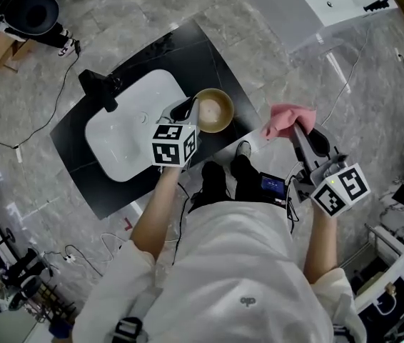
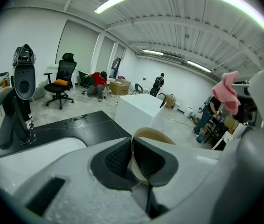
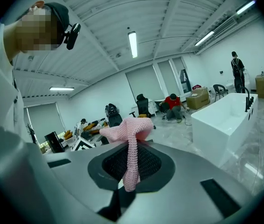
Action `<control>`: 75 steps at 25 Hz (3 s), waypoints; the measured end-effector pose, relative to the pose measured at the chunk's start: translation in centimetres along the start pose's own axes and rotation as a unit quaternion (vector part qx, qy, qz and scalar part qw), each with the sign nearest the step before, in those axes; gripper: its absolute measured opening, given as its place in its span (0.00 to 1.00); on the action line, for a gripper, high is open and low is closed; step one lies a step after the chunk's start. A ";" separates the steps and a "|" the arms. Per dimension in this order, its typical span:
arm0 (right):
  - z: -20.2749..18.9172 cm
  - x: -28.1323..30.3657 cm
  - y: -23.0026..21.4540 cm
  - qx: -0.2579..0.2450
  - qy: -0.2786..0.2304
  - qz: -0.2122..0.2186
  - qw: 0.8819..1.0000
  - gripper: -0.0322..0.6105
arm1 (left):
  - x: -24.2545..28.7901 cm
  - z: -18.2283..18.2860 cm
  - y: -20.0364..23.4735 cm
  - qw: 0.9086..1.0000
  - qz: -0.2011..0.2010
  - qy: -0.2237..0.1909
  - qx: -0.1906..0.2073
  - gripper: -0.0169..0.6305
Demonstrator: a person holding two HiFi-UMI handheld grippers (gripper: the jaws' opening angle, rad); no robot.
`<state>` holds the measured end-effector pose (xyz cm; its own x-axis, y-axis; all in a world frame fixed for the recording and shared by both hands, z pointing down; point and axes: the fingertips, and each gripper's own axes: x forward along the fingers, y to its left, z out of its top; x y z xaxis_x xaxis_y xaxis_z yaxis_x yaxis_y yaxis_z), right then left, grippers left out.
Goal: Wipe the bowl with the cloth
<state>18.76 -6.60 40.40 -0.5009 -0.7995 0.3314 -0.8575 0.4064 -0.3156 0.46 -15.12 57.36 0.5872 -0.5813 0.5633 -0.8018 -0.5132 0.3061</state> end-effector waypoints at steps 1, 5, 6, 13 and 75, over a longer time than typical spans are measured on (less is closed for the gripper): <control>-0.4 -0.1 -0.2 0.003 0.006 -0.001 1.000 0.08 | 0.6 -0.4 0.2 1.000 0.002 0.006 -0.002 0.06; -2.0 -0.1 -0.6 0.012 0.030 -0.003 0.999 0.08 | 3.0 -2.2 1.1 0.999 0.003 0.028 -0.021 0.06; -2.3 -0.1 -0.7 0.015 0.035 -0.003 0.999 0.08 | 3.5 -2.7 1.2 0.999 0.002 0.033 -0.028 0.06; -3.7 -0.4 -1.4 0.022 0.052 -0.004 0.998 0.08 | 6.2 -6.2 2.2 0.996 0.008 0.069 -0.054 0.07; 5.4 1.4 3.5 -0.141 -0.029 0.156 0.977 0.07 | -20.3 10.6 -7.1 0.966 0.115 -0.232 0.010 0.04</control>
<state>15.70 -8.72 34.92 -0.7423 -0.6381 0.2044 -0.6669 0.7331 -0.1335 -4.58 -6.41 35.61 0.3834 -0.8995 0.2095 -0.9178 -0.3456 0.1957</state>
